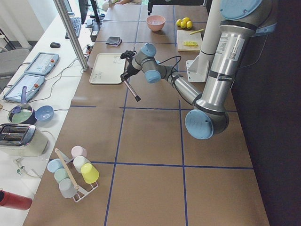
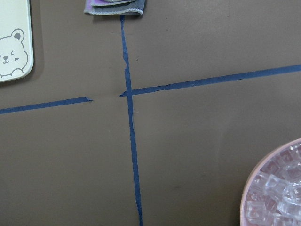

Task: Mash ice and strawberries in cup
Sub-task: 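Lift the muddler out of the cup and carry it back with the left gripper, then lower the muddler toward the table beside the left arm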

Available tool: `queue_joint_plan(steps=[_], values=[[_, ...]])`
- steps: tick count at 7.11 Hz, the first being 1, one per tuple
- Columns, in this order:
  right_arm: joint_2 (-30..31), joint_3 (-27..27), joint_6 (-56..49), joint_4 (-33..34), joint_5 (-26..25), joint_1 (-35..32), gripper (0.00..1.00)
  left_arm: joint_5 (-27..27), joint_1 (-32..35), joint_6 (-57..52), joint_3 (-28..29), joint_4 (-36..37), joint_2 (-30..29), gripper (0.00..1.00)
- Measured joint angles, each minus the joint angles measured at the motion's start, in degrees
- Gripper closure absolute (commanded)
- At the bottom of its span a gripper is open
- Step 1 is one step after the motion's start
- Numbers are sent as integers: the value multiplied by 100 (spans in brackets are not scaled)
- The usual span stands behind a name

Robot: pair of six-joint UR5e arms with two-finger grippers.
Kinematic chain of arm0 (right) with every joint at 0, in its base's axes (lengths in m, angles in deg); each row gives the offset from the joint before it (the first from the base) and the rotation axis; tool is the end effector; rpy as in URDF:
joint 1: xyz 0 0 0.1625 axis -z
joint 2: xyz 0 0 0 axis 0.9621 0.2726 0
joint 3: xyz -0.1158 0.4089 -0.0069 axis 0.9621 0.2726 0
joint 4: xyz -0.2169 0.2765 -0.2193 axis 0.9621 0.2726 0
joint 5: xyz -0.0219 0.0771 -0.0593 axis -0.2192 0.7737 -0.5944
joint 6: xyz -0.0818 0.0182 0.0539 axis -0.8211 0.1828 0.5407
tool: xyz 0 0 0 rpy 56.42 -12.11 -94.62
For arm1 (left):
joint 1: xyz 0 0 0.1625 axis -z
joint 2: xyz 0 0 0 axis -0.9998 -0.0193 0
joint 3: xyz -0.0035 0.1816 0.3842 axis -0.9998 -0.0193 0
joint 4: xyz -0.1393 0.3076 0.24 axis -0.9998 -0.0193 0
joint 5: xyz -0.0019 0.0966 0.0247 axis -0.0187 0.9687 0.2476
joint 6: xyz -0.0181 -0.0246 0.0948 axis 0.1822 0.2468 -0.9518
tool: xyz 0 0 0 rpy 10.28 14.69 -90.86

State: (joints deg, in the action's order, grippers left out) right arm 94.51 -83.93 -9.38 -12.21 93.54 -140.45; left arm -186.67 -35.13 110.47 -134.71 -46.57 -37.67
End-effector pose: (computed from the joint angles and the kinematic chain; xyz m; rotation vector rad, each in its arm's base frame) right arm -0.1263 -0.4411 0.4240 0.0406 -0.9903 0.1564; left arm 0.2511 -0.5178 0.3577 0.6697 0.7014 0.3638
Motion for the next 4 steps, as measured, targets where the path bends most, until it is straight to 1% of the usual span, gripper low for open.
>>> queue_joint_plan(steps=[1, 2, 3, 4], values=[[1, 0, 0, 0, 0, 0, 1, -488, 341, -18, 9, 191, 380, 99], [0, -6, 2, 0, 0, 0, 1, -729, 538, -36, 30, 271, 848, 95], [-1, -10, 8, 0, 0, 0, 1, -822, 621, -43, 60, 304, 1238, 95], [-1, -10, 11, 0, -2, 0, 1, -899, 654, -42, 133, 326, 1495, 95]])
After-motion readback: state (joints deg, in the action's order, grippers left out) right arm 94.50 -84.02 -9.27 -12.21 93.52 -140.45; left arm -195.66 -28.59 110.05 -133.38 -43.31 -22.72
